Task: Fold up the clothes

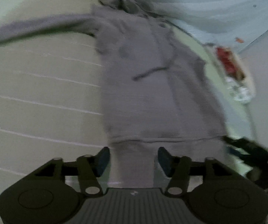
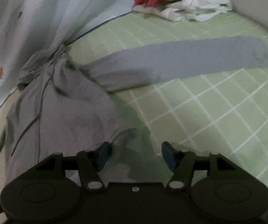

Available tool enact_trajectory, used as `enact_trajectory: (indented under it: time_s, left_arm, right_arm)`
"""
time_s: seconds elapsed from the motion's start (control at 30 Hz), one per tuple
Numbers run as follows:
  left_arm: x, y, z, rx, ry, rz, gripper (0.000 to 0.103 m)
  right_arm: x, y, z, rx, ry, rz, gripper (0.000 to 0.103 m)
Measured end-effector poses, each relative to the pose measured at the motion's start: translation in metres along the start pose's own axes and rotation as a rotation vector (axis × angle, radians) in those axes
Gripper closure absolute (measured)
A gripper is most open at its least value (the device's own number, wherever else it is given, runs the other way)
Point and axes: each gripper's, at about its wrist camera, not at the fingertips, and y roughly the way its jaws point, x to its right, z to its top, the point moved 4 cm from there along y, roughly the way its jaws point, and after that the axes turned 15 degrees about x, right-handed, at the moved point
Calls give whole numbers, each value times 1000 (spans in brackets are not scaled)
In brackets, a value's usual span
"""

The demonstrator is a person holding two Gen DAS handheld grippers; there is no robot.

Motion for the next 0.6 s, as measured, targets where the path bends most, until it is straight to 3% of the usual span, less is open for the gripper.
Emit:
enact_trajectory:
  time_s: [0.03,0.07,0.1,0.13,0.23,0.33,0.37,0.47,0.57,0.6]
  left_arm:
    - [0,5,-2,-9,-30,-5,45]
    - [-1,10,-3,-12,-54,9,52]
    - [-2,13,-4,-13,-74,24,61]
    - [-3,13,-2,-8,-83,42,93]
    - [-3,-8,9,37,-113,75,92]
    - [7,-52,26,107,-67,82,92]
    - [9,-63,28,111,-20,119,91]
    - [-2,-58,10,9,13,224,90]
    - [-27,-33,-19,-146,-84,386,89]
    - [-30,-34,-20,-146,-114,386,88]
  right_arm:
    - [-4,0,-2,-4,-30,21,57]
    - [-7,1,-4,-18,-39,47,76]
    - [-10,2,-6,-31,-47,73,85]
    - [-14,3,-7,-45,-55,99,89]
    - [-20,-5,-2,-56,-77,151,94]
    - [-10,-38,20,-11,117,326,95]
    - [-7,-47,23,-17,160,366,95]
    - [-10,-44,9,-123,70,335,94]
    - [-20,-19,-17,-259,-19,243,91]
    - [-23,-14,-21,-280,-49,216,89]
